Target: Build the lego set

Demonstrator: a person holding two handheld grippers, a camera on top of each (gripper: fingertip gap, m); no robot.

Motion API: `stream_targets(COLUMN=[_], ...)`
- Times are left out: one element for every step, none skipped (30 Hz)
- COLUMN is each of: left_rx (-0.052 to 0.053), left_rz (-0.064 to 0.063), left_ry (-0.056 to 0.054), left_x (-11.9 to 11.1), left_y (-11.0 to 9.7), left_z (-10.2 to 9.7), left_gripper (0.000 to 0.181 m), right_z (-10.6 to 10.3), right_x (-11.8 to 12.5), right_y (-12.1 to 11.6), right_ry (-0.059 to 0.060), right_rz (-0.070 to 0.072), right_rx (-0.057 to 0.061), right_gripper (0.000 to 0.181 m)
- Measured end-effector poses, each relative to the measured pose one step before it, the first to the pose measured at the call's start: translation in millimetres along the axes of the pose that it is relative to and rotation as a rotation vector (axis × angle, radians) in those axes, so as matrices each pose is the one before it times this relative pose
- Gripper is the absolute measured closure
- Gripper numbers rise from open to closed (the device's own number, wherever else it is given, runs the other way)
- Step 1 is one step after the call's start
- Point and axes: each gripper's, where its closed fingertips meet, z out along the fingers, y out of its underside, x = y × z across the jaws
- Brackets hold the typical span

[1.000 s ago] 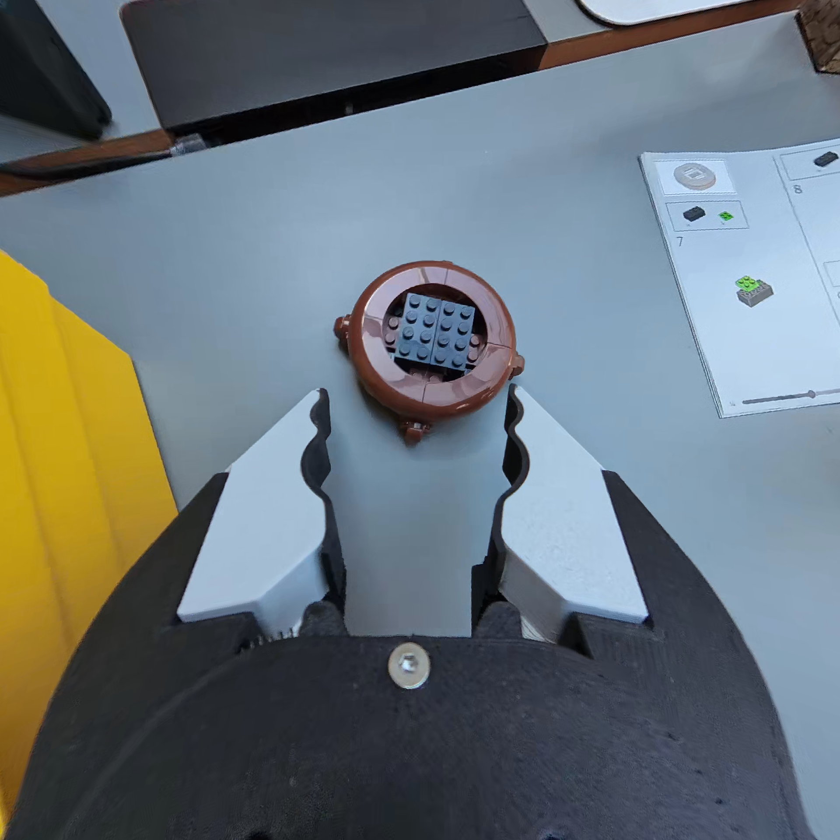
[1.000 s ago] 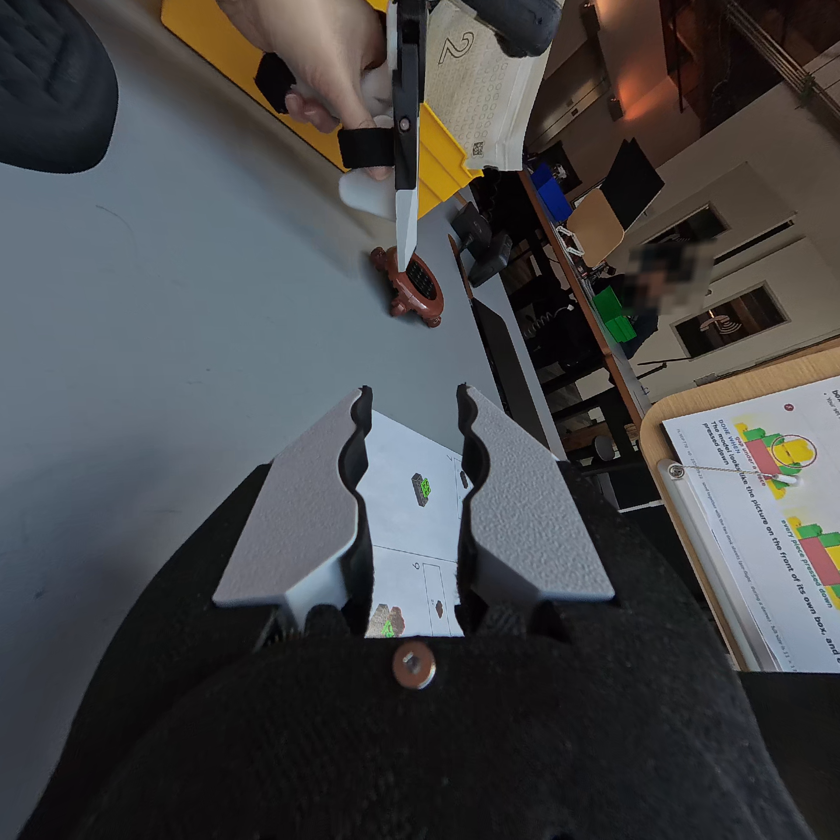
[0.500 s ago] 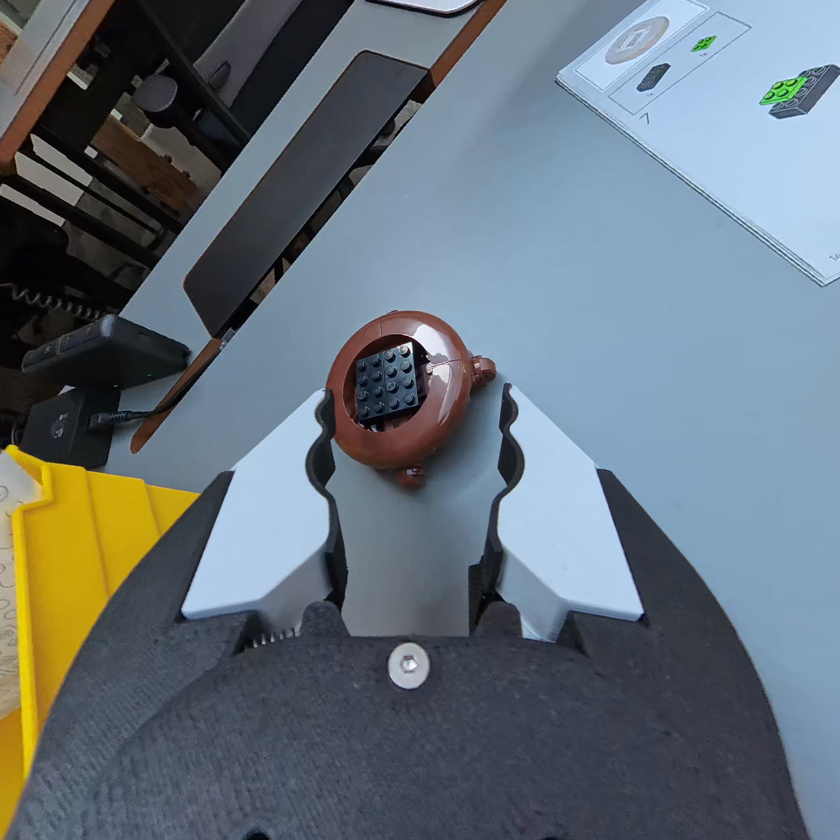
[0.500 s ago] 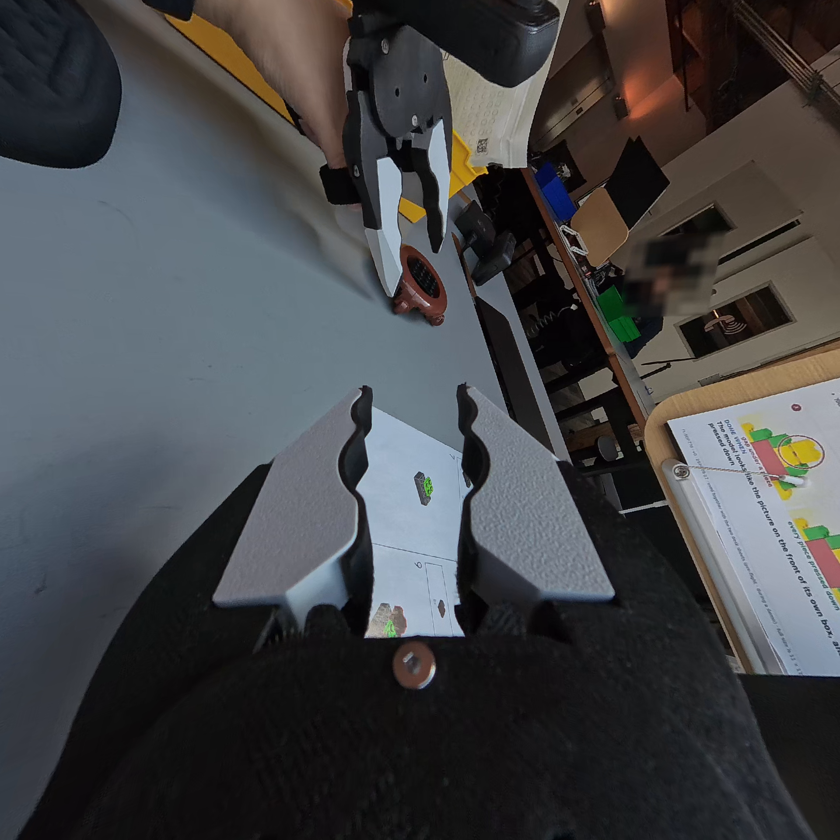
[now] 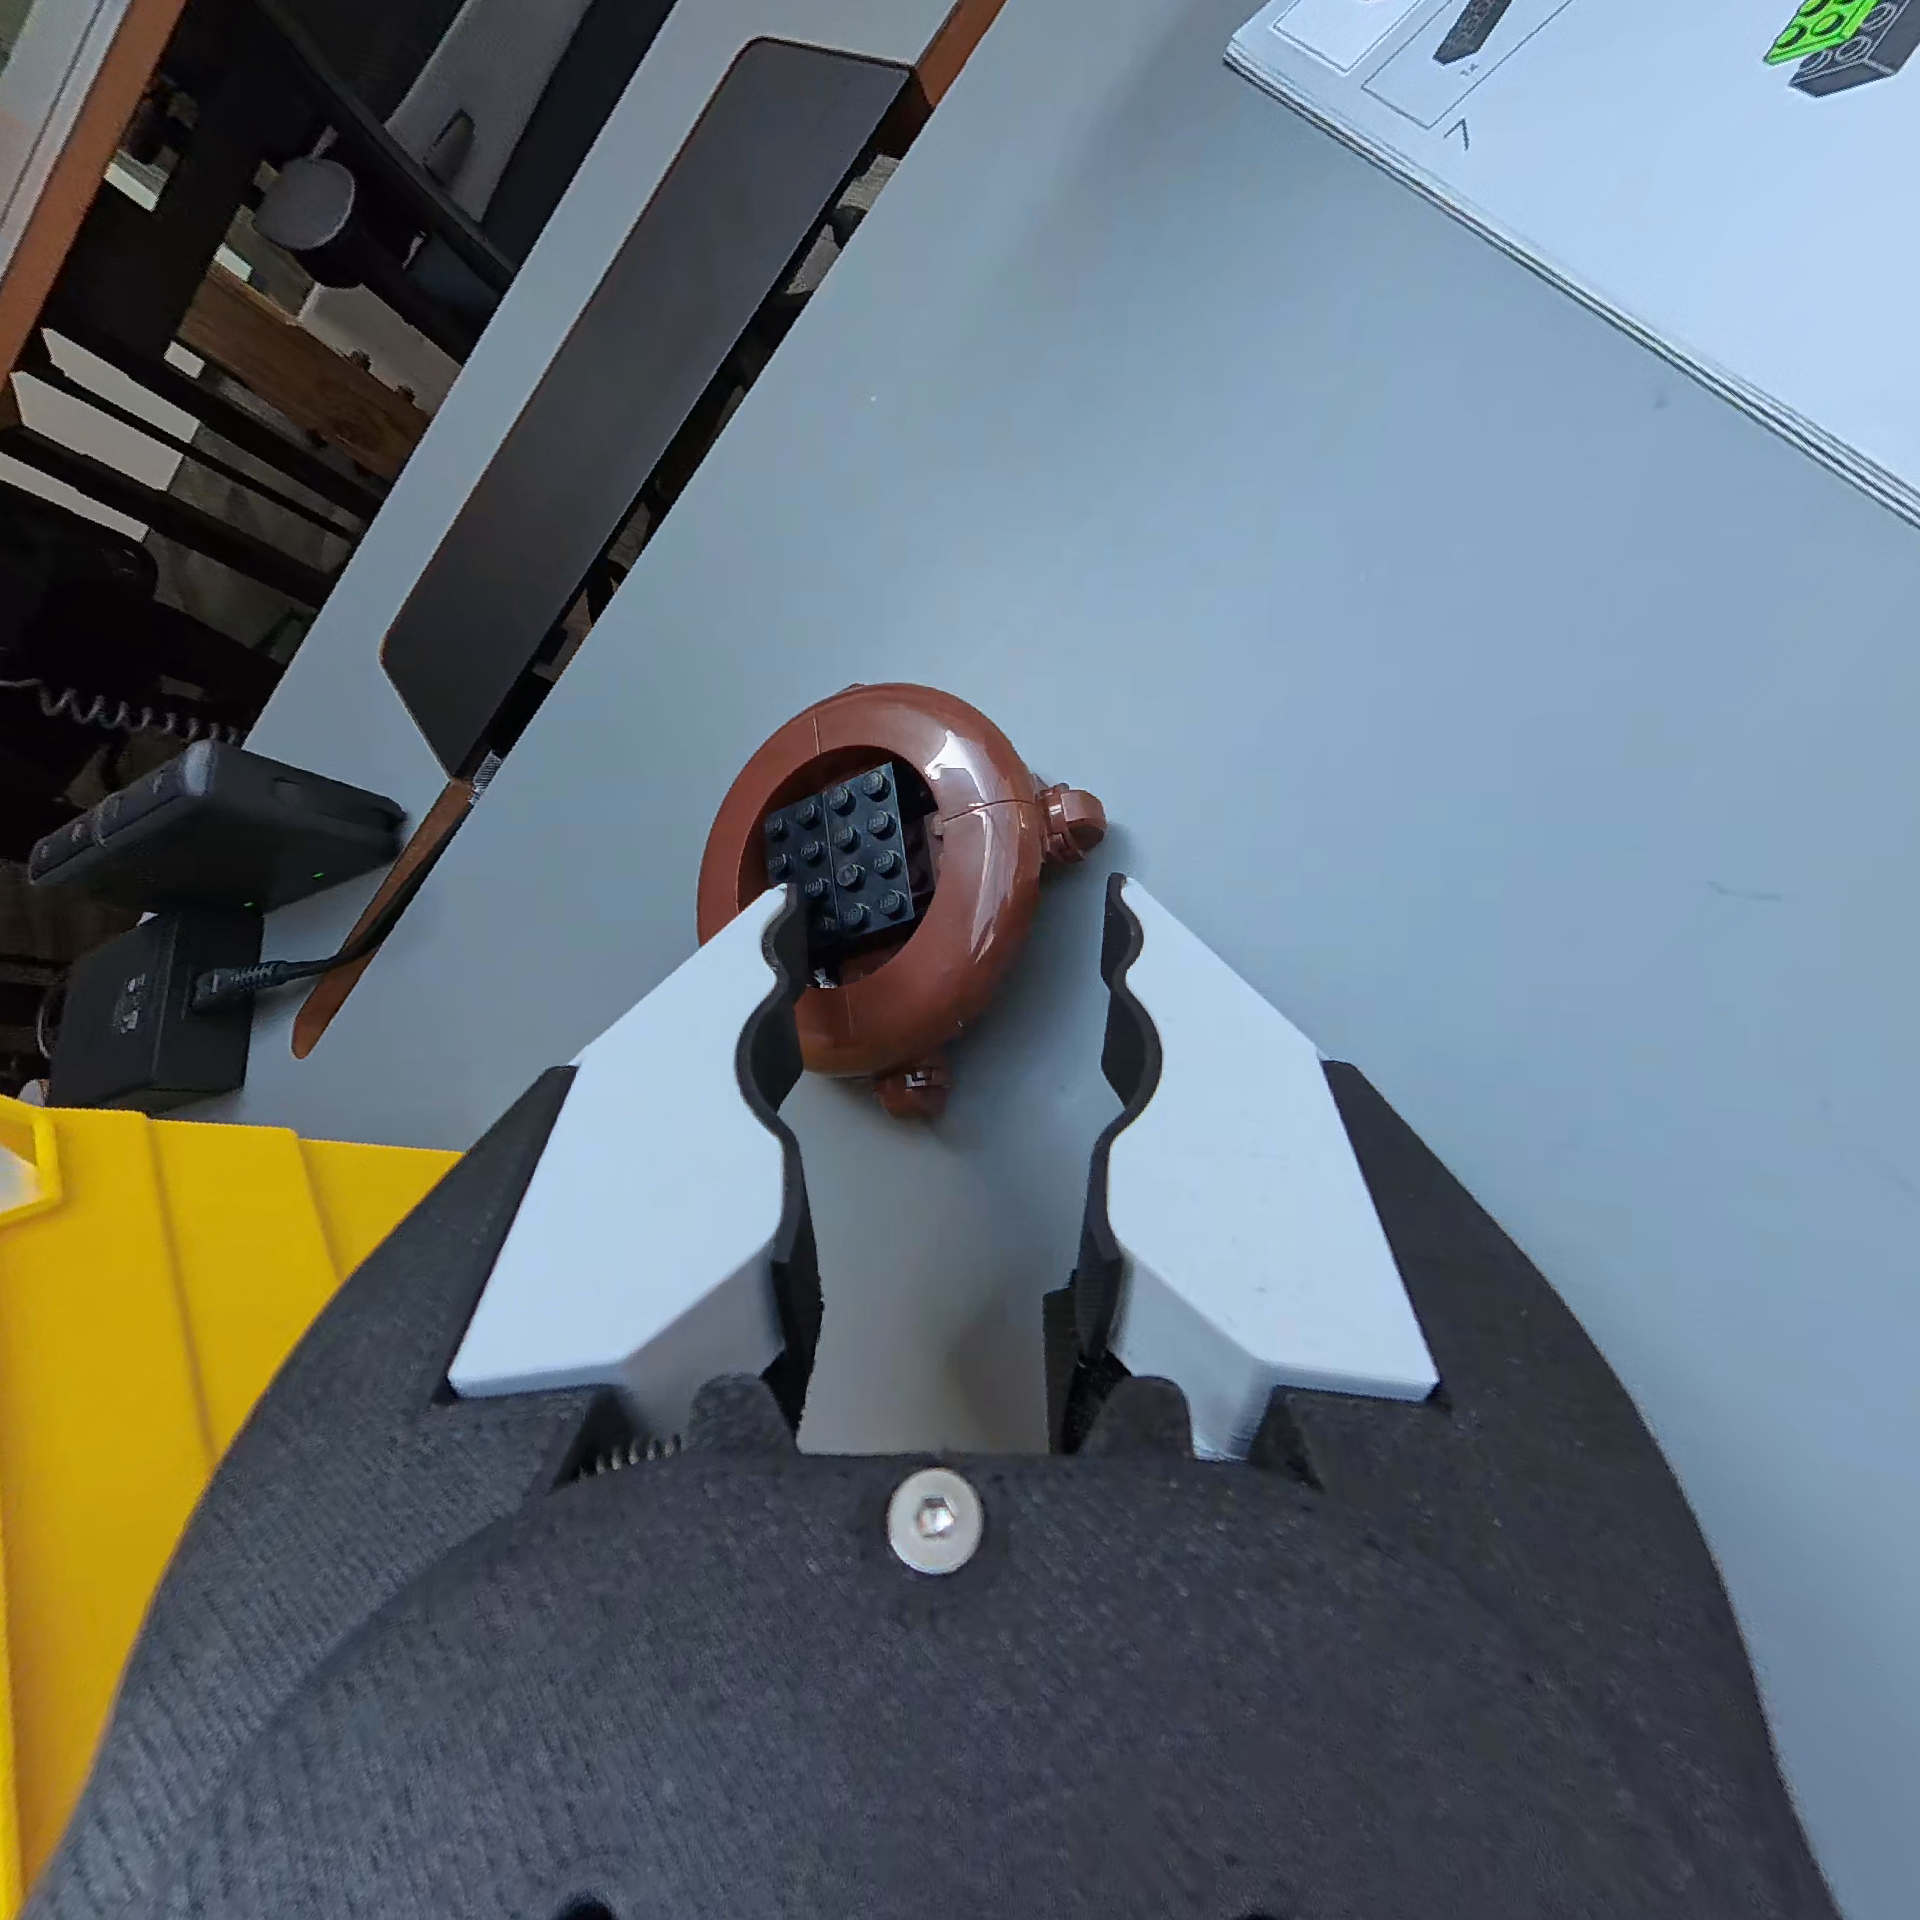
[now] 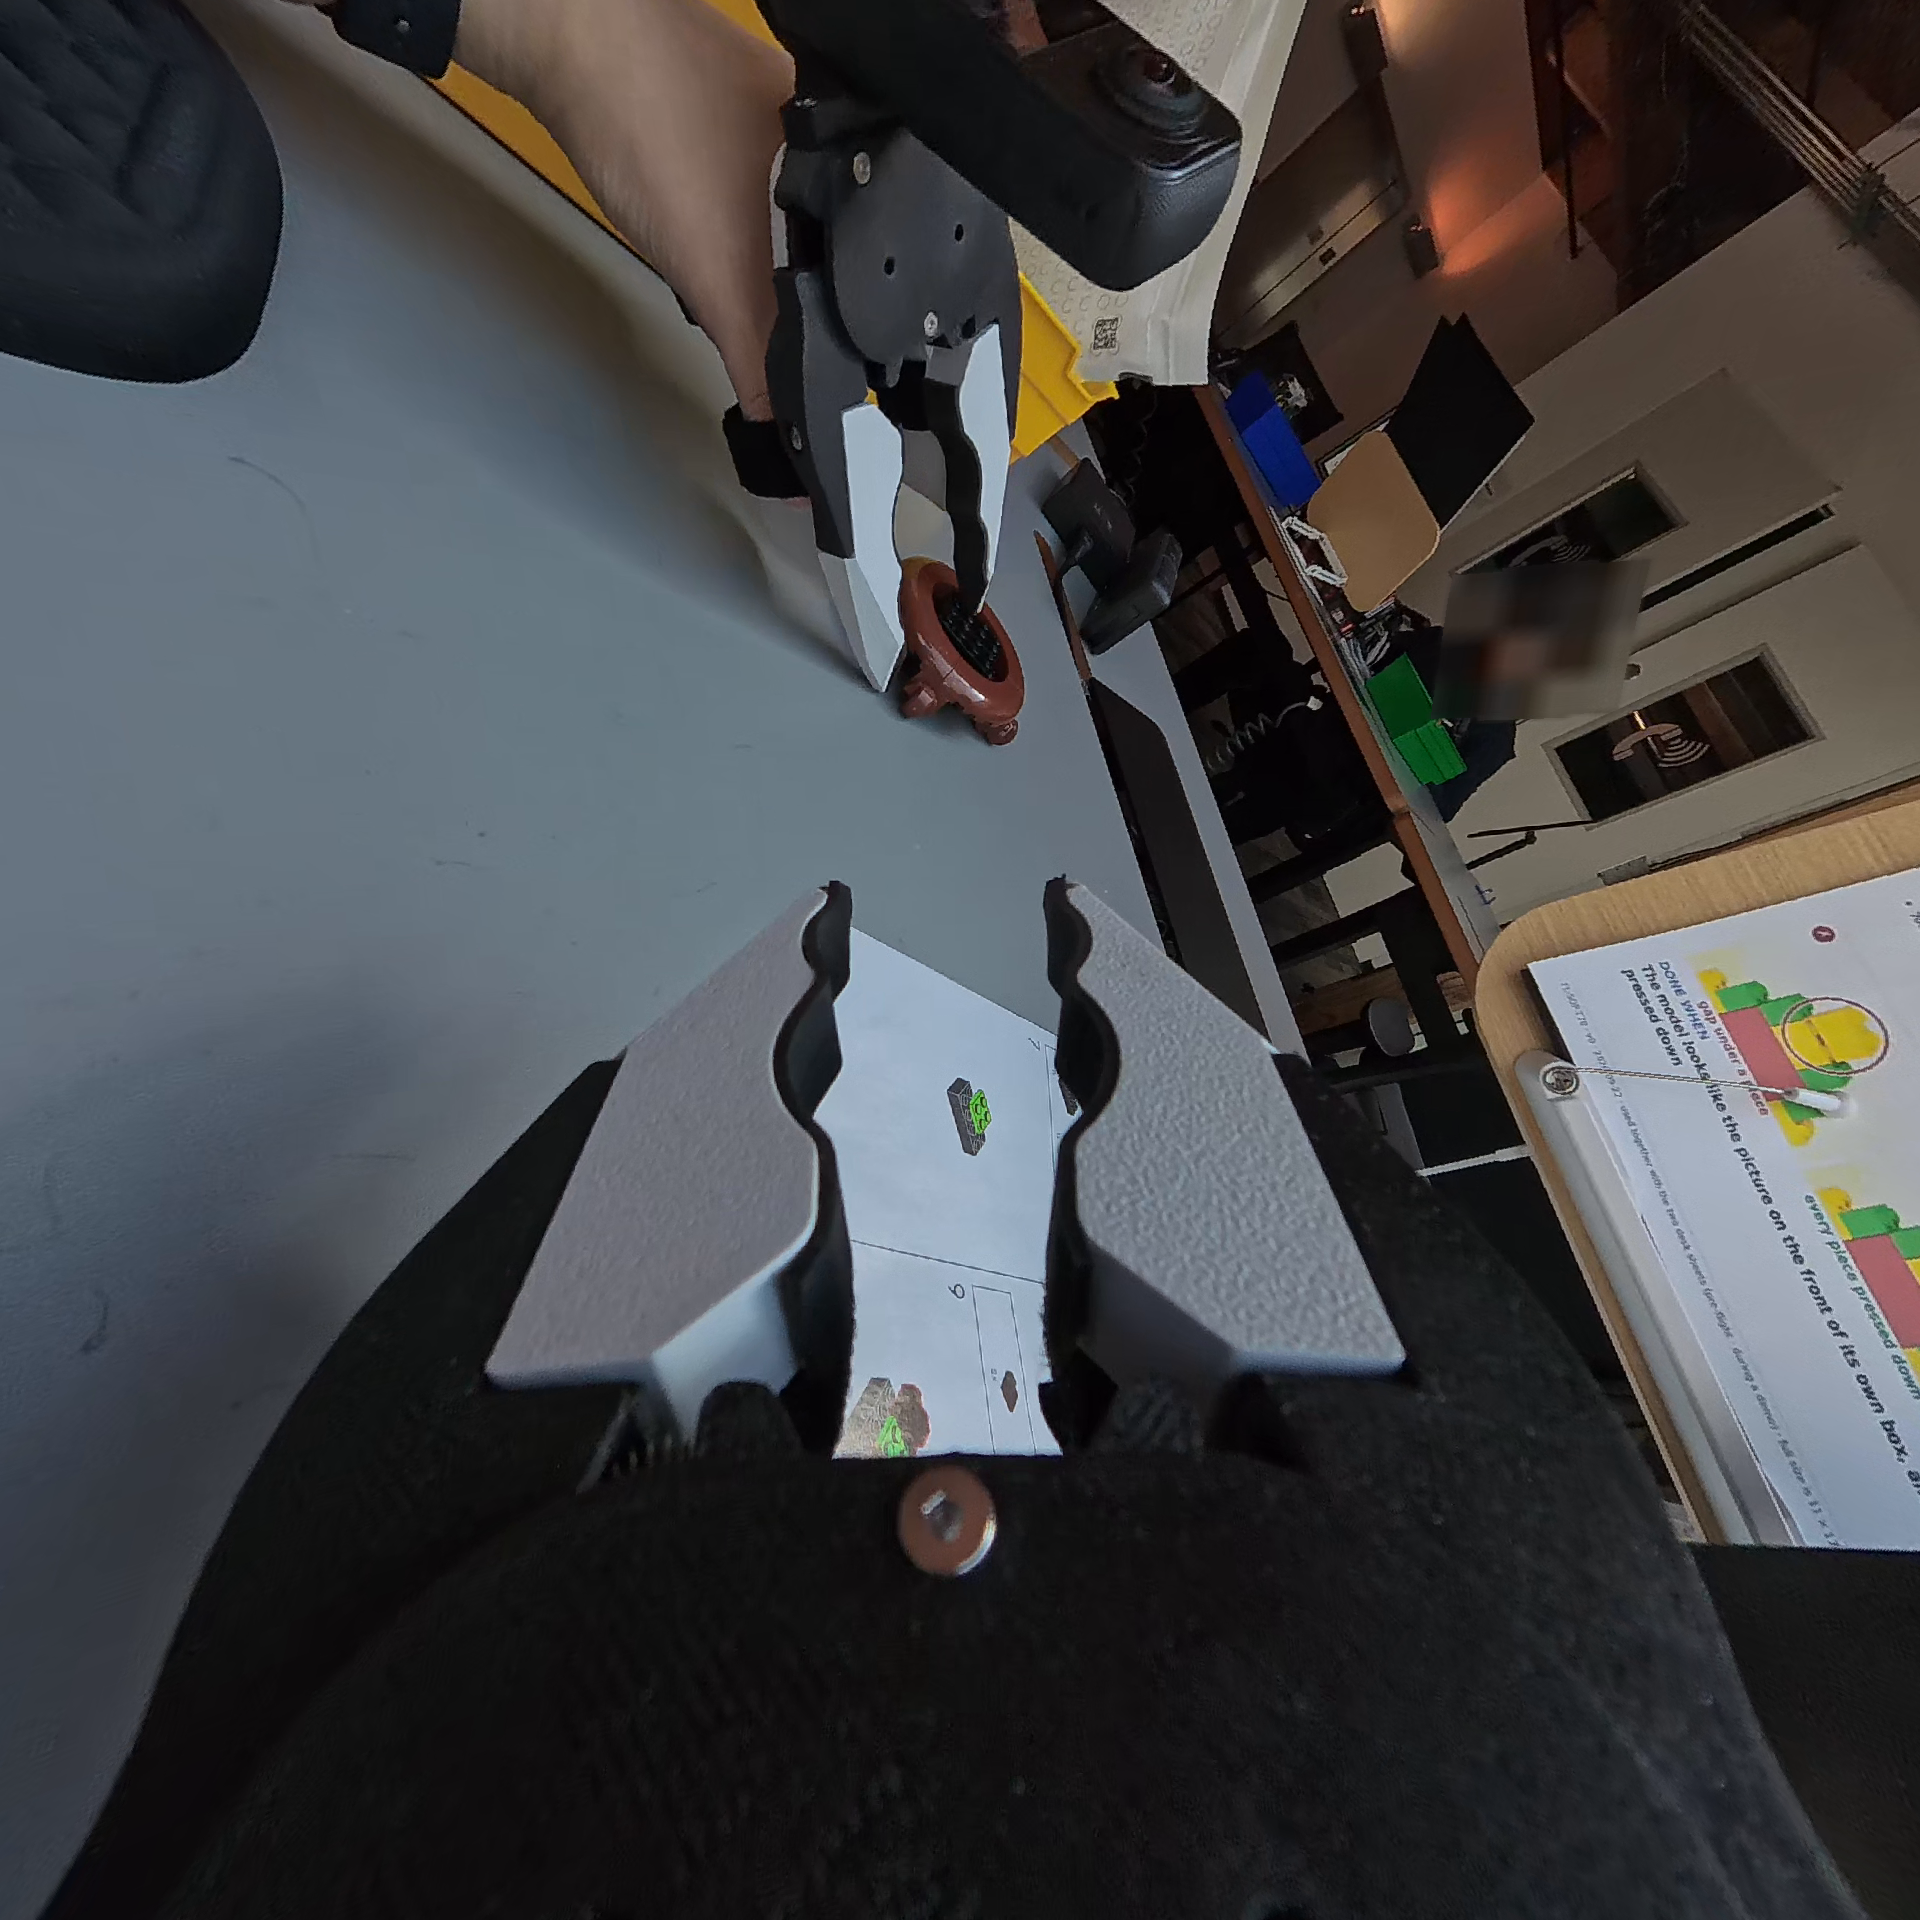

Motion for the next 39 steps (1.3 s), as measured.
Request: stream_targets(left_rx=[-0.0003,-0.0021,-0.0009,0.0001,-0.0007,-0.0023,-0.0030,-0.0008,0.0019,0.0031,0.0027,0.0006,-0.0001,0.0009,0.0026,0.0025,0.0021,0.0023,0.0047,0.0077,0.0101,0.0122,0.0123,0.0108,0.0096,0.0076,-0.0018,-0.0013,0.0125,0.0194,0.0157,0.0134,0.0068,0.0028,0.0062,0.0072,0.0010,-0.0081,-0.0134], left_rz=[0.0034,0.0050,0.0057,0.0050,0.0049,0.0051,0.0056,0.0069,0.0067,0.0043,0.0021,0.0011,0.0007,0.0014,0.0023,0.0031,0.0049,0.0078,0.0119,0.0150,0.0156,0.0149,0.0139,0.0139,0.0122,0.0044,-0.0076,-0.0256,-0.0434,-0.0551,-0.0623,-0.0677,-0.0643,-0.0514,-0.0333,-0.0108,0.0174,0.0417,0.0573], left_ry=[-0.0013,-0.0045,-0.0048,-0.0036,-0.0049,-0.0055,-0.0057,-0.0053,-0.0025,-0.0023,-0.0020,0.0015,0.0005,0.0016,0.0030,0.0039,0.0053,0.0059,0.0080,0.0100,0.0117,0.0123,0.0112,0.0070,-0.0012,-0.0102,-0.0049,0.0012,0.0067,0.0078,0.0121,0.0224,0.0320,0.0272,0.0217,0.0088,-0.0061,-0.0218,-0.0234], left_x=[-0.11,-0.64,-0.55,-0.28,-0.38,-0.36,-0.43,-0.39,0.17,0.05,-0.01,0.43,0.16,0.37,0.78,1.17,1.69,2.22,2.94,3.78,4.33,4.45,4.18,3.12,1.43,-0.84,-1.73,-2.18,-2.39,-3.08,-2.87,-1.28,0.62,0.89,1.34,0.83,-0.11,-1.18,-0.33], left_y=[0.23,0.38,0.35,0.05,0.01,0.14,0.23,-0.08,-0.47,-0.44,-0.50,-0.27,-0.15,-0.37,-0.74,-0.98,-1.37,-1.73,-2.64,-3.39,-4.07,-4.51,-4.33,-3.62,-2.76,-1.56,0.54,1.06,-0.52,-1.69,-1.47,-1.58,-0.93,-0.12,-0.24,-0.23,0.54,1.31,1.72], left_z=[-0.13,-0.02,-0.06,0.12,0.00,0.22,-0.01,-0.26,-0.37,-0.38,-0.24,-0.04,0.04,-0.07,0.09,-0.11,-0.10,-0.16,-0.07,0.10,0.09,0.36,0.50,0.33,0.13,-0.52,-0.95,-1.48,-1.79,-2.04,-1.59,-0.79,-0.01,0.79,1.10,1.21,0.88,0.52,0.33], left_gripper=[0.126,0.128,0.129,0.130,0.131,0.132,0.133,0.135,0.136,0.138,0.141,0.141,0.141,0.141,0.141,0.141,0.141,0.141,0.141,0.141,0.141,0.141,0.141,0.141,0.141,0.137,0.133,0.130,0.126,0.121,0.115,0.107,0.097,0.090,0.088,0.086,0.086,0.087,0.092], right_z=[0.12,0.03,-0.02,-0.05,-0.07,-0.01,-0.04,0.11,-0.01,0.06,0.04,-0.04,-0.07,-0.13,-0.14,-0.02,-0.06,0.14,0.02,0.15,0.13,0.00,-0.09,0.04,-0.02,0.02,-0.09,-0.06,-0.06,-0.04,-0.04,0.07,0.14,0.07,0.15,-0.05,-0.06,-0.01,0.03], right_x=[-0.04,0.06,-0.01,0.09,-0.02,0.03,-0.17,-0.08,-0.21,-0.11,-0.05,-0.06,0.15,0.04,0.09,0.08,-0.04,-0.09,-0.05,-0.25,-0.14,-0.10,0.01,-0.05,0.08,0.09,0.10,0.14,0.25,0.13,0.00,0.00,-0.22,-0.18,-0.16,0.00,-0.08,0.02,0.06], right_y=[0.25,0.09,0.02,-0.02,0.06,-0.14,-0.13,-0.06,-0.03,0.02,0.05,0.02,-0.04,-0.13,-0.09,-0.12,-0.08,0.04,0.07,0.15,0.03,0.07,-0.01,-0.07,0.18,0.25,0.15,0.09,-0.01,-0.05,-0.12,0.06,0.17,0.11,0.12,0.05,-0.08,-0.09,0.11], right_ry=[-0.0003,0.0000,-0.0002,0.0001,0.0003,0.0003,0.0000,0.0001,-0.0005,-0.0004,-0.0002,0.0002,0.0007,0.0004,0.0008,0.0007,-0.0003,-0.0003,-0.0001,-0.0011,-0.0001,0.0001,0.0000,-0.0004,-0.0003,0.0005,0.0000,0.0004,0.0008,0.0001,0.0002,-0.0004,-0.0006,-0.0006,0.0004,0.0004,-0.0004,-0.0001,0.0000], right_rz=[0.0005,0.0004,0.0004,-0.0001,-0.0008,-0.0013,-0.0013,-0.0009,-0.0005,-0.0008,-0.0013,-0.0012,-0.0013,-0.0012,-0.0011,-0.0011,-0.0007,-0.0003,-0.0005,-0.0006,-0.0015,-0.0019,-0.0008,0.0000,0.0002,-0.0001,-0.0007,-0.0006,-0.0001,0.0001,-0.0003,-0.0001,0.0000,-0.0012,-0.0020,-0.0016,-0.0002,0.0005,0.0005], right_rx=[-0.0010,0.0000,0.0004,-0.0003,-0.0002,0.0003,0.0000,-0.0002,0.0000,-0.0002,-0.0005,-0.0005,0.0001,0.0006,0.0003,0.0001,0.0004,-0.0002,-0.0001,-0.0006,-0.0004,-0.0004,-0.0001,0.0005,0.0000,-0.0006,-0.0005,-0.0001,0.0002,0.0005,0.0006,-0.0002,-0.0007,-0.0005,-0.0012,-0.0006,0.0004,0.0002,-0.0001], right_gripper=[0.143,0.143,0.143,0.143,0.143,0.143,0.143,0.143,0.143,0.143,0.143,0.143,0.143,0.143,0.143,0.143,0.143,0.143,0.143,0.143,0.143,0.143,0.143,0.143,0.143,0.143,0.143,0.143,0.143,0.143,0.143,0.143,0.143,0.143,0.143,0.143,0.143,0.143,0.143])
